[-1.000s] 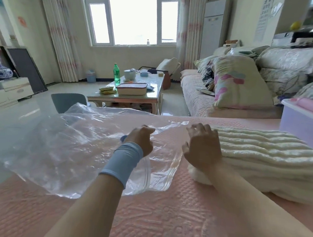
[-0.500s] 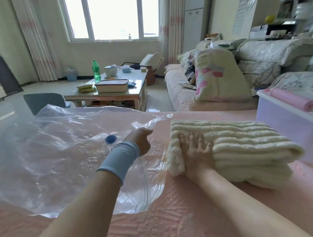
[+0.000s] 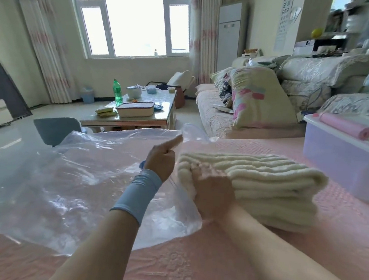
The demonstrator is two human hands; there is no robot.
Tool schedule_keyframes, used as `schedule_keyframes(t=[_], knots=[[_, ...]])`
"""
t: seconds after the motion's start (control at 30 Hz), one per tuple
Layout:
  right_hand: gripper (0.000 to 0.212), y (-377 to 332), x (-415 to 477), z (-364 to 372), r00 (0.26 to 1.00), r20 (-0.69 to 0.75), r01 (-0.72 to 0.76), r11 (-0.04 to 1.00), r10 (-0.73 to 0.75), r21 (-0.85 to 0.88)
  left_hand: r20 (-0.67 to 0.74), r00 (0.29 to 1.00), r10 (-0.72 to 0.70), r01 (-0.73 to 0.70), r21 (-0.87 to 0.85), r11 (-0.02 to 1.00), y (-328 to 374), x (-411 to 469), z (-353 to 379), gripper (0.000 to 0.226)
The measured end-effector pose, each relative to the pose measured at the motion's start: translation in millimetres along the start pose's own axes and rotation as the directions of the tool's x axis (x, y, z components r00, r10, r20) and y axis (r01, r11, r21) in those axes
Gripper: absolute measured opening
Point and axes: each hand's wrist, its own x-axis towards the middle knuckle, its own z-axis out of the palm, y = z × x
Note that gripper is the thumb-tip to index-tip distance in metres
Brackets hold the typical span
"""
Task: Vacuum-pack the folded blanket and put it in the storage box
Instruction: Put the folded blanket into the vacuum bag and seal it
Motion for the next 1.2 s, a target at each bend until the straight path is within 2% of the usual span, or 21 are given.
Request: schedule_keyframes(t=[0.1, 0.2, 0.27, 0.33, 0.4, 0.47, 0.53, 0.6, 0.67, 0.73, 0.77, 0.83, 0.87, 1.0, 1.1, 1.13, 1.2], knots=[[0.045, -17.8, 5.3, -2.3, 0.993, 0.115, -0.015, 0.999, 0.011, 0.038, 0.109, 0.992, 0.059, -0.072, 0.123, 0.99, 4.3, -15.6, 2.1, 0.061], [0.069, -17.5, 12.2, -6.6, 0.976, 0.205, 0.035, 0.979, -0.077, 0.202, 0.166, 0.986, 0.011, -0.028, 0.101, 0.994, -3.6, -16.6, 3.9, 0.072], [0.079, -9.2, 6.7, -4.3, 0.95, 0.257, 0.108, 0.958, -0.178, 0.265, 0.193, 0.98, -0.045, 0.007, 0.192, 0.981, -14.6, -12.4, 4.6, 0.073], [0.081, 3.9, -2.1, -5.4, 0.939, 0.232, 0.16, 0.918, -0.255, 0.364, 0.21, 0.973, -0.098, 0.035, 0.285, 0.958, -25.1, -8.8, 7.6, 0.065], [0.083, 19.6, -5.2, -15.9, 0.964, 0.176, 0.087, 0.864, -0.198, 0.496, 0.205, 0.971, -0.121, 0.048, 0.33, 0.943, -30.9, -5.2, 13.2, 0.056], [0.094, 38.4, -8.1, -23.7, 0.984, 0.129, 0.063, 0.917, -0.123, 0.393, 0.187, 0.98, -0.074, -0.02, 0.457, 0.889, -33.7, -0.1, 18.3, 0.046], [0.128, 61.1, -14.6, -24.2, 0.959, 0.284, 0.01, 0.999, -0.024, 0.049, 0.176, 0.984, -0.037, -0.067, 0.547, 0.835, -34.8, 4.3, 23.3, 0.037], [0.148, 81.9, -31.1, -15.6, 0.86, 0.495, -0.019, 0.976, 0.126, -0.216, 0.214, 0.974, -0.075, -0.044, 0.504, 0.862, -33.9, 7.6, 27.5, 0.031], [0.15, 93.0, -48.0, -5.2, 0.818, 0.543, -0.053, 0.965, 0.19, -0.258, 0.264, 0.957, -0.123, 0.012, 0.388, 0.922, -30.1, 8.2, 32.4, 0.032], [0.14, 88.9, -55.3, -3.4, 0.846, 0.501, -0.038, 0.958, 0.182, -0.284, 0.267, 0.955, -0.128, 0.039, 0.313, 0.949, -24.3, 7.4, 37.4, 0.032], [0.126, 85.0, -56.1, -3.7, 0.874, 0.458, -0.026, 0.957, 0.162, -0.29, 0.26, 0.958, -0.123, 0.047, 0.279, 0.959, -21.6, 7.0, 38.7, 0.032], [0.077, 78.4, -52.8, -3.1, 0.927, 0.356, -0.002, 0.95, 0.118, -0.311, 0.256, 0.96, -0.116, 0.061, 0.212, 0.975, -15.7, 5.0, 39.5, 0.032], [0.06, 78.2, -50.3, -2.7, 0.945, 0.311, 0.002, 0.945, 0.106, -0.328, 0.259, 0.959, -0.113, 0.068, 0.178, 0.982, -13.3, 4.0, 39.1, 0.033], [0.039, 60.6, -15.8, -12.3, 0.993, 0.107, -0.024, 0.958, 0.057, -0.285, 0.237, 0.97, -0.054, 0.026, 0.116, 0.993, -2.1, 1.3, 36.1, 0.032], [0.023, 30.2, 9.4, -16.6, 0.995, -0.071, 0.05, 0.954, -0.074, -0.295, 0.18, 0.984, 0.015, -0.031, 0.088, 0.996, 3.0, 5.1, 30.0, 0.027], [0.021, 20.3, 11.8, -14.4, 0.988, -0.101, 0.08, 0.952, -0.114, -0.296, 0.174, 0.984, 0.02, -0.028, 0.042, 0.999, 2.3, 6.7, 27.5, 0.023], [0.026, 2.4, 10.8, -7.1, 0.983, -0.072, 0.145, 0.952, -0.17, -0.271, 0.19, 0.982, 0.008, 0.0, -0.041, 0.999, -2.9, 7.9, 22.6, 0.015]])
